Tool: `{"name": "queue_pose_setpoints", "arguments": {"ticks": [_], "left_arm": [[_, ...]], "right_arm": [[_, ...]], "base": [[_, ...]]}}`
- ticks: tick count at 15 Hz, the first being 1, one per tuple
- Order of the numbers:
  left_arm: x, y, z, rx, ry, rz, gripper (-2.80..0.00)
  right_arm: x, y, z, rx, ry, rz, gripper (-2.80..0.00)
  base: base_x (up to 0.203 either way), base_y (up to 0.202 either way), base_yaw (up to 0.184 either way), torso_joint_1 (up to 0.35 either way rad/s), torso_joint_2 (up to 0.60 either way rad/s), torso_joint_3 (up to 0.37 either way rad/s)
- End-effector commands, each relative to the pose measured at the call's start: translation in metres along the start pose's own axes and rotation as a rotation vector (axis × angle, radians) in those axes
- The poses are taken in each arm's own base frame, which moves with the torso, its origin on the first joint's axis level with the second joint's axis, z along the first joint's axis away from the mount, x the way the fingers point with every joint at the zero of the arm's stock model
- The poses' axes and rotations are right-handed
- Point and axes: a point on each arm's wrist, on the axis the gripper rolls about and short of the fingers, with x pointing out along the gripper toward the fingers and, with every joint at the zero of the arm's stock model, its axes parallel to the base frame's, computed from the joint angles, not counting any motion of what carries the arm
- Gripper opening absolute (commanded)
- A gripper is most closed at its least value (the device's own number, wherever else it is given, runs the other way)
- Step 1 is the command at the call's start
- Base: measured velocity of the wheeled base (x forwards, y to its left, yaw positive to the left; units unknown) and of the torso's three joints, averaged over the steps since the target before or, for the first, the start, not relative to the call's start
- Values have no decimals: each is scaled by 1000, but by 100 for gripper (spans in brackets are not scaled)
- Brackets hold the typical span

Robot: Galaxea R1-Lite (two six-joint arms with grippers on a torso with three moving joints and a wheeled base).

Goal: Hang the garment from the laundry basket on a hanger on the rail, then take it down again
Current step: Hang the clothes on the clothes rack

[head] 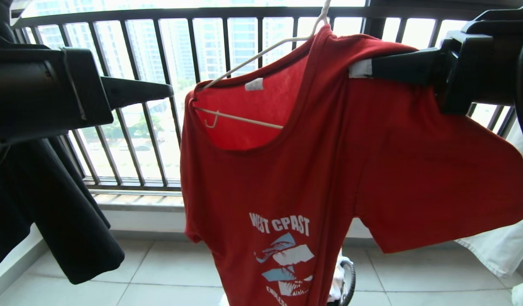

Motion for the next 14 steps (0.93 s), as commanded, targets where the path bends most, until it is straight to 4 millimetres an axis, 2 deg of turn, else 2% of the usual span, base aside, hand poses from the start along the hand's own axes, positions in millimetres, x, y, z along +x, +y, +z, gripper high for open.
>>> {"name": "queue_pose_setpoints", "arguments": {"ticks": [1,2,3,6,9,14], "left_arm": [[14,5,1,-10,31,86,-280],[16,6,1,-9,27,128,-41],[15,6,3,-7,16,147,0],[13,4,11,-13,24,166,0],[30,6,14,-109,68,191,0],[50,12,11,-161,195,240,0]], "right_arm": [[-3,0,-3,11,1,-12,-280],[-4,0,-3,13,1,-15,-280],[-6,0,-3,12,2,-27,-280],[-4,-2,-5,16,27,-122,-280],[-3,0,-9,34,71,-112,-280],[6,20,-9,33,74,-31,-280]], "base": [[0,0,0,0,0,0],[0,0,0,0,0,0],[0,0,0,0,0,0],[0,0,0,0,0,0],[0,0,0,0,0,0],[0,0,0,0,0,0]]}}
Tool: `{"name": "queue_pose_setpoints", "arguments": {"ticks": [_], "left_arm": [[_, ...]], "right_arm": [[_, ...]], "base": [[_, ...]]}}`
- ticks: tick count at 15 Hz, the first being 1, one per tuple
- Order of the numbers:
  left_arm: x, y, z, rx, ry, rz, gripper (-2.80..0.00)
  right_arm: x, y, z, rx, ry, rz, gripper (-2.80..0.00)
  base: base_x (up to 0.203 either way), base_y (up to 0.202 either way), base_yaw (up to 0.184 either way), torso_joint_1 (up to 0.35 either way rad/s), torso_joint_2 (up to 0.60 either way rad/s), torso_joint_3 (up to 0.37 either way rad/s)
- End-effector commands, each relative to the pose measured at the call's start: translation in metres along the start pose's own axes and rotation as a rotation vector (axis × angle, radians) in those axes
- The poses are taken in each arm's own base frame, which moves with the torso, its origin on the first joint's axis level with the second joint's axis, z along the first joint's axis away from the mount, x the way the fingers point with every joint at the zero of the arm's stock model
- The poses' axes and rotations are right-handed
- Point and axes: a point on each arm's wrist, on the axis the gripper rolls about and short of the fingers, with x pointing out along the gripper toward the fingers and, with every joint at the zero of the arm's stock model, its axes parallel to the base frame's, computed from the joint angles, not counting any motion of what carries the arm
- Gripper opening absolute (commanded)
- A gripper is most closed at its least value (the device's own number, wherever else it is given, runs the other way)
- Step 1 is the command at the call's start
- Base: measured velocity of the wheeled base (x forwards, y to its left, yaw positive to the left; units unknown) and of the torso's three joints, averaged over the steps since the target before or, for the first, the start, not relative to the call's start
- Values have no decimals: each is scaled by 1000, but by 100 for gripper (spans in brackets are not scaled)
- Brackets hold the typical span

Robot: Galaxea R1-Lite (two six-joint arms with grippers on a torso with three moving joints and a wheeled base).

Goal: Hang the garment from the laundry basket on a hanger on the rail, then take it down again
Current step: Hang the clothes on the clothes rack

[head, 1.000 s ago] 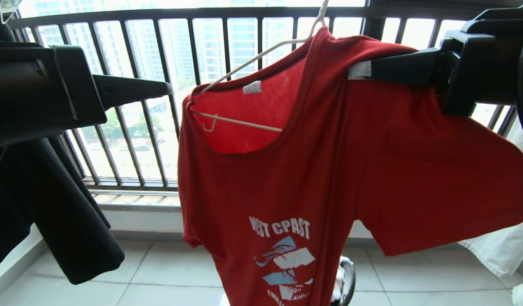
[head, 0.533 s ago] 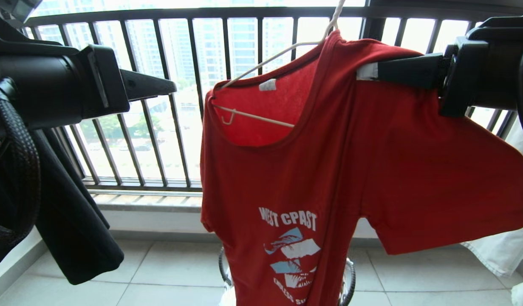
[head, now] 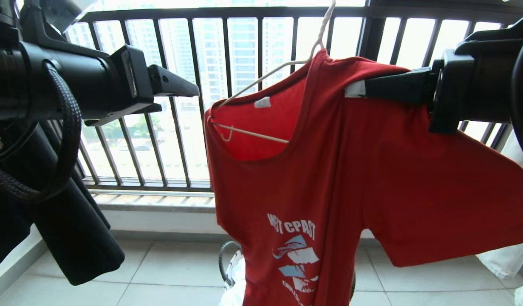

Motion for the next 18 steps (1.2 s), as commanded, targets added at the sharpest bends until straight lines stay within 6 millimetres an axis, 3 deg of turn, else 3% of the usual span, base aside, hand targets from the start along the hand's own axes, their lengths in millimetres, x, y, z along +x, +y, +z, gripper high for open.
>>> {"name": "queue_pose_setpoints", "arguments": {"ticks": [1,4,15,18], "left_arm": [[19,1,-1,-19,79,39,0],[29,3,0,-39,93,120,0],[23,5,-2,-20,190,241,0],[38,7,-5,-19,216,259,0]], "right_arm": [[3,7,0,-3,0,30,-280],[6,8,-1,0,5,36,-280],[19,4,-5,6,28,16,-280],[18,5,-3,4,20,17,-280]], "base": [[0,0,0,0,0,0],[0,0,0,0,0,0],[0,0,0,0,0,0],[0,0,0,0,0,0]]}}
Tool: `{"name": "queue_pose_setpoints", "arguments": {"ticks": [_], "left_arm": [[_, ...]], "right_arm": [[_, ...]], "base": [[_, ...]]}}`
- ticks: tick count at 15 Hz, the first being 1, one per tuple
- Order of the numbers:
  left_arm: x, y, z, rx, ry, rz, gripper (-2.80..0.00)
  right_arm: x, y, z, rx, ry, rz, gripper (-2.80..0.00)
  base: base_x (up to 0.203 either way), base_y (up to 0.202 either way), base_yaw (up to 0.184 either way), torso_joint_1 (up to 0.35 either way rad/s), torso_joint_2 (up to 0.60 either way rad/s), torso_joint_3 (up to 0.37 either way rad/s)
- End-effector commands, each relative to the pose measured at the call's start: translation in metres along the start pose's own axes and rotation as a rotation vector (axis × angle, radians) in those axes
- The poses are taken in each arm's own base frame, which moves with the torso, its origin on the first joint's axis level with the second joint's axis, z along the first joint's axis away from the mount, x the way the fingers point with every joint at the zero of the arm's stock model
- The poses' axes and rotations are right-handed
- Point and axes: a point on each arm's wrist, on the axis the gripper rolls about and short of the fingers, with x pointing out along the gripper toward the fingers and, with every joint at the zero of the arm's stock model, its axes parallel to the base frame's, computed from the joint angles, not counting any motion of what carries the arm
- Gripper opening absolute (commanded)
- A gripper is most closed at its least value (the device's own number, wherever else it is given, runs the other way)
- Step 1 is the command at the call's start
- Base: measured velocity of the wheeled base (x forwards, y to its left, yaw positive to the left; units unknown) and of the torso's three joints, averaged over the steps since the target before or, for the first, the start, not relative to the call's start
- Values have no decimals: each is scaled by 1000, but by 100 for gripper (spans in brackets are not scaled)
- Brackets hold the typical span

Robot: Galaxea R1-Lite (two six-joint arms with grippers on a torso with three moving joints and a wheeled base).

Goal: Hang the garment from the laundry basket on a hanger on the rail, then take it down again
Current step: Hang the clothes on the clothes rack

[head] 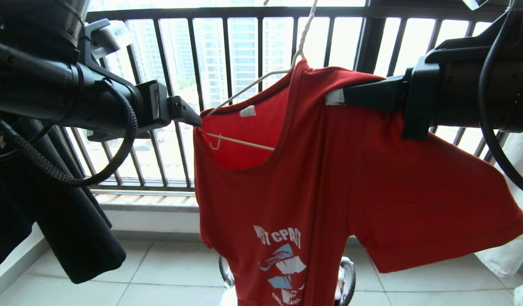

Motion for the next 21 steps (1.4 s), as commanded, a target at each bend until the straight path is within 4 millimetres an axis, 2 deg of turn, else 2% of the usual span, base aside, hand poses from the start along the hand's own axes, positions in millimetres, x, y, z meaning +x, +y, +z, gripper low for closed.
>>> {"name": "queue_pose_setpoints", "arguments": {"ticks": [1,6,13,21], "left_arm": [[15,-1,-1,-1,27,19,0],[29,3,0,1,13,115,0],[25,2,4,-14,-32,96,0],[18,3,3,-9,-31,85,0]], "right_arm": [[0,1,1,-1,-2,4,-280],[-5,4,3,-5,-12,11,-280],[-14,9,3,2,20,29,-280],[-12,9,6,-1,10,30,-280]], "base": [[0,0,0,0,0,0],[0,0,0,0,0,0],[0,0,0,0,0,0],[0,0,0,0,0,0]]}}
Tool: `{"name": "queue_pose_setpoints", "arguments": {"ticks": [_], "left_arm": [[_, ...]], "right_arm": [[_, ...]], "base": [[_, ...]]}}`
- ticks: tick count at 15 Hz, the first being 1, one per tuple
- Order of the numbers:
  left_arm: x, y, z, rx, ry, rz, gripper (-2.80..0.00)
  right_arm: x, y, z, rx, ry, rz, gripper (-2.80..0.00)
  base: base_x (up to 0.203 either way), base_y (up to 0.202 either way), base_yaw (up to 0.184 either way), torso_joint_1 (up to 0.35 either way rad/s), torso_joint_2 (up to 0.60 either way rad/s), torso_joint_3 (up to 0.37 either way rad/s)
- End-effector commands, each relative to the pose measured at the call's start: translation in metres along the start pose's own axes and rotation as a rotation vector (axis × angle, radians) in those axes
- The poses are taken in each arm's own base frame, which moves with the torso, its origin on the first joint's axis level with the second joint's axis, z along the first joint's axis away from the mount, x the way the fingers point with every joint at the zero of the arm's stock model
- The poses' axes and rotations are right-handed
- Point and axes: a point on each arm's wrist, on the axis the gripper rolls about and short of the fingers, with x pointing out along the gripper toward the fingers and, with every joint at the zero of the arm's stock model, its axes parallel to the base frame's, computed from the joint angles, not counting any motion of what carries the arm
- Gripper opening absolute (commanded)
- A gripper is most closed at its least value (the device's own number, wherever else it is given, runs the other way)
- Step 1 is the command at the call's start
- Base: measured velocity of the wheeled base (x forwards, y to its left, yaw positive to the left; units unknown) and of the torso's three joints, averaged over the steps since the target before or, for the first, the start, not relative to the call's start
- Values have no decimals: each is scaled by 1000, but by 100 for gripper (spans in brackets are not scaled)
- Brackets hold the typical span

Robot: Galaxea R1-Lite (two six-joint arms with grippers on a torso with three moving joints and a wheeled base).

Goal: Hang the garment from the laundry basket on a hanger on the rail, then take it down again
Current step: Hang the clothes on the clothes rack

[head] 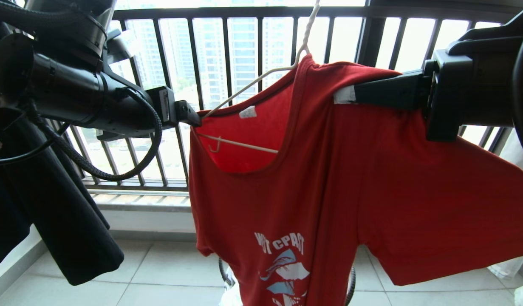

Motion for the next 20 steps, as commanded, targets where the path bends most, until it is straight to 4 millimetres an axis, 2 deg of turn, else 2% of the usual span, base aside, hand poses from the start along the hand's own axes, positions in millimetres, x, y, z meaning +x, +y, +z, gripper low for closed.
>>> {"name": "queue_pose_setpoints", "arguments": {"ticks": [1,3,11,12,20], "left_arm": [[3,0,-1,-1,8,6,0],[9,-1,-2,2,21,12,0],[11,-1,-2,4,19,13,0],[11,-1,-2,2,19,15,-280],[10,-1,-2,3,15,15,-280]], "right_arm": [[0,0,1,-2,-2,4,-280],[-1,2,1,-3,-5,8,-280],[-2,2,2,-4,-7,9,-280],[-2,3,2,-4,-7,11,-280],[0,3,1,-4,-3,11,-280]], "base": [[0,0,0,0,0,0],[0,0,0,0,0,0],[0,0,0,0,0,0],[0,0,0,0,0,0],[0,0,0,0,0,0]]}}
